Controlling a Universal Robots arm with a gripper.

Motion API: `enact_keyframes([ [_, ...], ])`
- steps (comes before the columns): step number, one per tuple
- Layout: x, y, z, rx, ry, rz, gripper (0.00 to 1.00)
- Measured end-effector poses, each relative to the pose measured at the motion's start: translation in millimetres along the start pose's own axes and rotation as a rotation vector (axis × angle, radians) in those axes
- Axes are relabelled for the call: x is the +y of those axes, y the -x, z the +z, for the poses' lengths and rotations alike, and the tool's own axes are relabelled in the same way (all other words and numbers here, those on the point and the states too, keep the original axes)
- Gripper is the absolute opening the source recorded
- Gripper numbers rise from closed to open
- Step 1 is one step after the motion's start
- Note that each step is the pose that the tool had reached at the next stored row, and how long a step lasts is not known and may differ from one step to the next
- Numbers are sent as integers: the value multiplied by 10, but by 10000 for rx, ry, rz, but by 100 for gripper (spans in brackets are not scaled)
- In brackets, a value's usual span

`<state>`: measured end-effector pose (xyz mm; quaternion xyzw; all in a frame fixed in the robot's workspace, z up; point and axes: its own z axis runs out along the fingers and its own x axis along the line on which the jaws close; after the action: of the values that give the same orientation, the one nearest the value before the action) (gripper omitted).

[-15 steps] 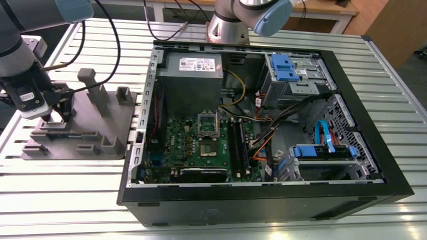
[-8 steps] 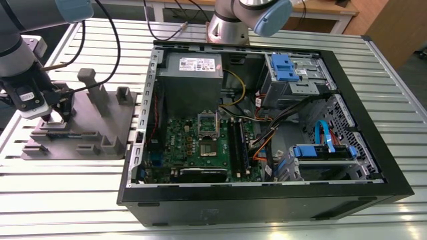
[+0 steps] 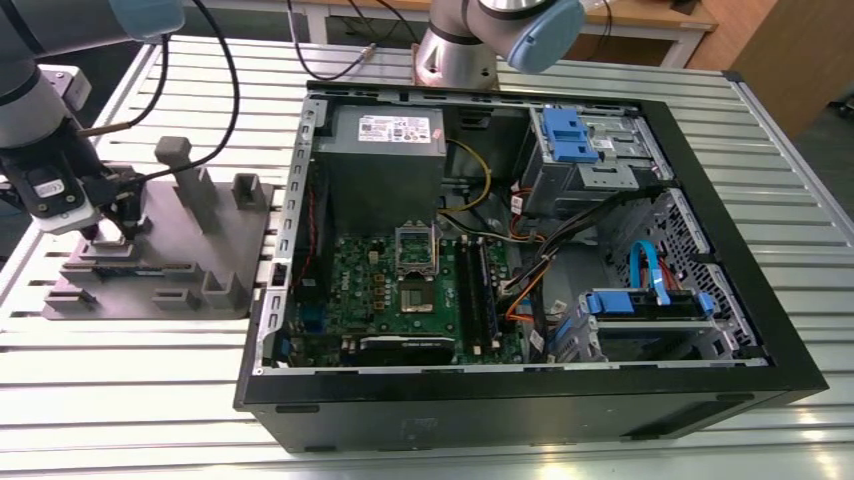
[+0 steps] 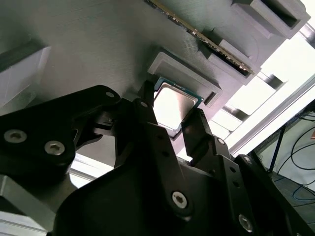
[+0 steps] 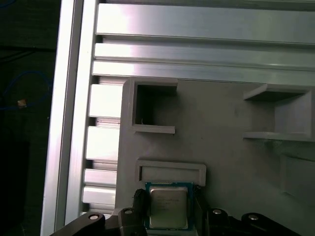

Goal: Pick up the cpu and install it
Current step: 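Pick up the cpu and move it towards the insertion slot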

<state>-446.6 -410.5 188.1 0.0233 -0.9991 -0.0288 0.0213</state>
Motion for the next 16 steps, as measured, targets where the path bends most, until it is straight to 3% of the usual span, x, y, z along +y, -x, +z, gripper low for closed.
enact_keyframes([
  [16, 4, -3, -68, 0, 0, 0, 47],
])
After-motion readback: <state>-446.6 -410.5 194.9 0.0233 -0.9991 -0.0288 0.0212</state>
